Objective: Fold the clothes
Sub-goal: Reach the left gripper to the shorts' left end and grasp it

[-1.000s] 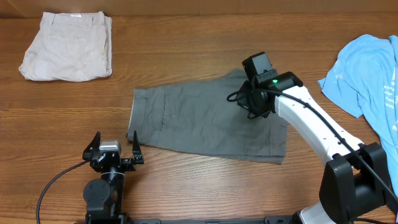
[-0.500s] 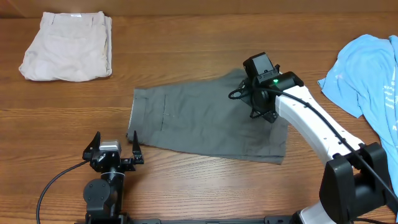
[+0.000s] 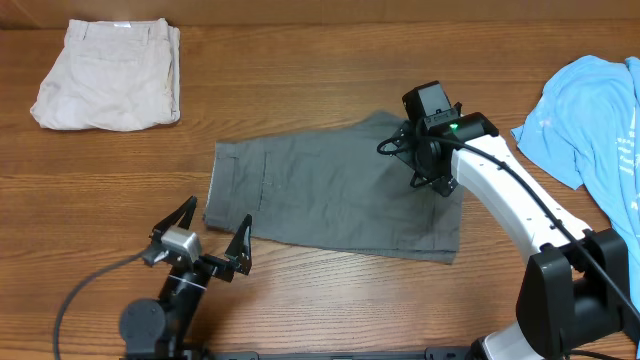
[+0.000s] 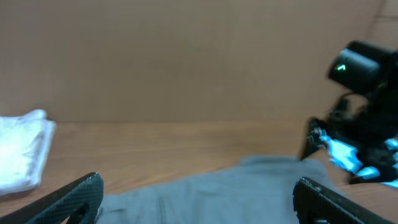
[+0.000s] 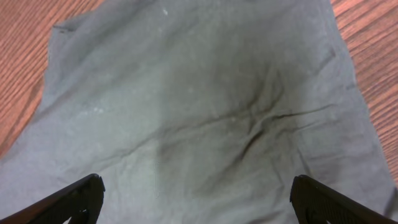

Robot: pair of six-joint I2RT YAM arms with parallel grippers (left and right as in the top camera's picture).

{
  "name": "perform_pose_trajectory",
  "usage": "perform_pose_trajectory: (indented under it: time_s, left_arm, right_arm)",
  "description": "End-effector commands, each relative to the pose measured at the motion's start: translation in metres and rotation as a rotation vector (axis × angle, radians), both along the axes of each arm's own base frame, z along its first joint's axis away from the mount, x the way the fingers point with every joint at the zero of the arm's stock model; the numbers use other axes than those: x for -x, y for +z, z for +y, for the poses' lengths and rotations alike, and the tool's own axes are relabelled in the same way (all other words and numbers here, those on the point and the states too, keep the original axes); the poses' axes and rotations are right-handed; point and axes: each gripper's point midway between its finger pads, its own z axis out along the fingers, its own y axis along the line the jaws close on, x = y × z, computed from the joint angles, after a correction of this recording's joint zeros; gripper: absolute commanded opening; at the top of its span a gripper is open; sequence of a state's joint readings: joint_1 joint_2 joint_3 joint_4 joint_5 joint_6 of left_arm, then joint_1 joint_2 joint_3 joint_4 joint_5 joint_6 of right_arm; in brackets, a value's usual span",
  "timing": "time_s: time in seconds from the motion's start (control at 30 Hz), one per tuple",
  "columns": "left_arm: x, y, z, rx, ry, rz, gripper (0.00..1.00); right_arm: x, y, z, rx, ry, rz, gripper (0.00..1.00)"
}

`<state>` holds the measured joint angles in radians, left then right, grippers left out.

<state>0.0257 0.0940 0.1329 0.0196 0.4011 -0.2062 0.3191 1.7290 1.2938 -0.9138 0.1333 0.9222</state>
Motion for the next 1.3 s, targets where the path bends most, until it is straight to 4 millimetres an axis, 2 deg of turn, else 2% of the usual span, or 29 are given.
perform_pose_trajectory:
  time_s: [0.0, 0.1, 0.23, 0.33, 0.4, 0.5, 0.63, 0.67, 0.8, 0.87, 0.93, 1.1, 1.27]
  left_arm:
    - [0.005, 0.047, -0.017, -0.043, -0.106, 0.021, 1.00]
    - [-0.011, 0.051, -0.022, -0.122, -0.147, 0.168, 1.00]
    - [-0.041, 0.034, -0.022, -0.185, -0.201, 0.498, 1.00]
    - [-0.061, 0.021, -0.022, -0.159, -0.228, 0.733, 1.00]
    - [-0.075, 0.008, -0.024, -0.136, -0.254, 0.856, 1.00]
    - [-0.087, -0.016, -0.036, -0.062, -0.340, 1.010, 1.00]
    - [-0.097, -0.047, -0.053, -0.034, -0.467, 1.089, 1.00]
    - [-0.100, -0.058, -0.052, -0.050, -0.455, 1.118, 0.91]
    - [-0.111, -0.114, -0.034, -0.120, -0.214, 1.312, 0.28]
    - [-0.112, -0.135, -0.024, -0.145, -0.084, 1.388, 0.09]
    - [-0.111, -0.150, -0.023, -0.187, -0.061, 1.422, 0.04]
    - [-0.112, -0.180, -0.012, -0.211, 0.060, 1.506, 0.04]
    - [-0.114, -0.213, -0.012, -0.216, 0.060, 1.560, 0.04]
  right_arm:
    - [-0.003, 0.004, 0.002, -0.032, 0.004, -0.016, 1.00]
    - [-0.003, 0.004, 0.003, -0.034, 0.005, -0.016, 1.00]
    - [-0.003, 0.004, 0.003, -0.034, 0.005, -0.016, 1.00]
    - [-0.003, 0.004, 0.003, -0.033, 0.005, -0.016, 1.00]
    - [-0.003, 0.004, 0.003, -0.034, 0.005, -0.016, 1.00]
    - [-0.003, 0.004, 0.003, -0.033, 0.005, -0.017, 1.00]
    - [-0.004, 0.004, 0.001, -0.033, 0.000, -0.016, 1.00]
    - [-0.004, 0.004, 0.001, -0.033, 0.000, -0.016, 1.00]
    - [-0.004, 0.004, 0.001, -0.032, 0.003, -0.017, 1.00]
    - [-0.004, 0.004, 0.001, -0.032, 0.003, -0.017, 1.00]
    - [-0.004, 0.005, 0.001, -0.033, 0.003, -0.019, 1.00]
    - [-0.004, 0.005, 0.001, -0.033, 0.004, -0.019, 1.00]
    - [-0.004, 0.005, 0.001, -0.033, 0.004, -0.019, 1.00]
